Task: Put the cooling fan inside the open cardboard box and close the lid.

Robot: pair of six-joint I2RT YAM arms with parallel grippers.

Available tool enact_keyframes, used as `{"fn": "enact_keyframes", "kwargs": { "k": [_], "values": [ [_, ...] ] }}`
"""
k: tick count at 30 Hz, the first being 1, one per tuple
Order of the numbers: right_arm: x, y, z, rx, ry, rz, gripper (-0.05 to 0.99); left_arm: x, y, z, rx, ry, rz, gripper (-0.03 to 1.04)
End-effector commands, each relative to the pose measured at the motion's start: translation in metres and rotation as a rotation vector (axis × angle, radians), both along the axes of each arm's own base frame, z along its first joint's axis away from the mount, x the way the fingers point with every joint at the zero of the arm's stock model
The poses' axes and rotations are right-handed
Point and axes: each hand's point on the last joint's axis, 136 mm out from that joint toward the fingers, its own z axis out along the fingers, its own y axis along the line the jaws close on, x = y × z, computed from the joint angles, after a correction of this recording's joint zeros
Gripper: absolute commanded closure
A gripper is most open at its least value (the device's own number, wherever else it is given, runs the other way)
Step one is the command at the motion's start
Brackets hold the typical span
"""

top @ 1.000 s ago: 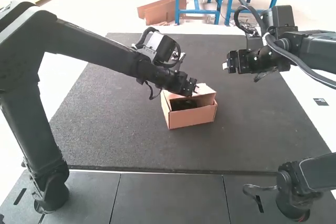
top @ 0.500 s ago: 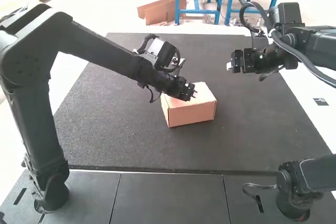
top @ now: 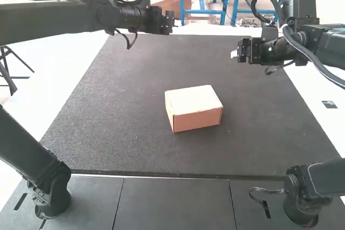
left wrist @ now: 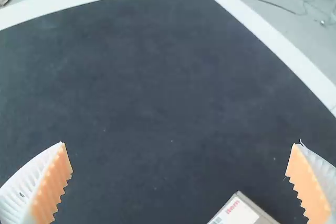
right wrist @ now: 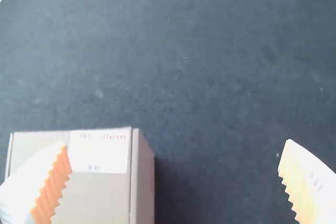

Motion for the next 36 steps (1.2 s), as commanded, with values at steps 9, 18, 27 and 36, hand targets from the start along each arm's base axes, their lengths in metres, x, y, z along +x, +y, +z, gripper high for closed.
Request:
{"fn": "enact_keyframes", "kwargs": {
  "k": [9, 18, 27, 36],
  "values": [
    [0.000, 0.001, 0.100, 0.021, -0.412, 0.047, 0.03, -0.003, 0.080, 0.070, 0.088, -0.432, 0.230, 0.04],
    [-0.036, -0.005, 0.081, -0.066, -0.502, 0.089, 0.03, -0.042, 0.115, 0.053, 0.046, -0.480, 0.298, 0.04],
    [-0.054, -0.058, 0.049, 0.047, -0.486, -0.253, 0.02, -0.070, 0.133, 0.008, 0.010, -0.430, 0.346, 0.04],
    [-0.095, -0.063, 0.033, 0.101, -0.626, -0.242, 0.03, -0.090, 0.140, -0.029, -0.018, -0.414, 0.350, 0.04]
  ]
}}
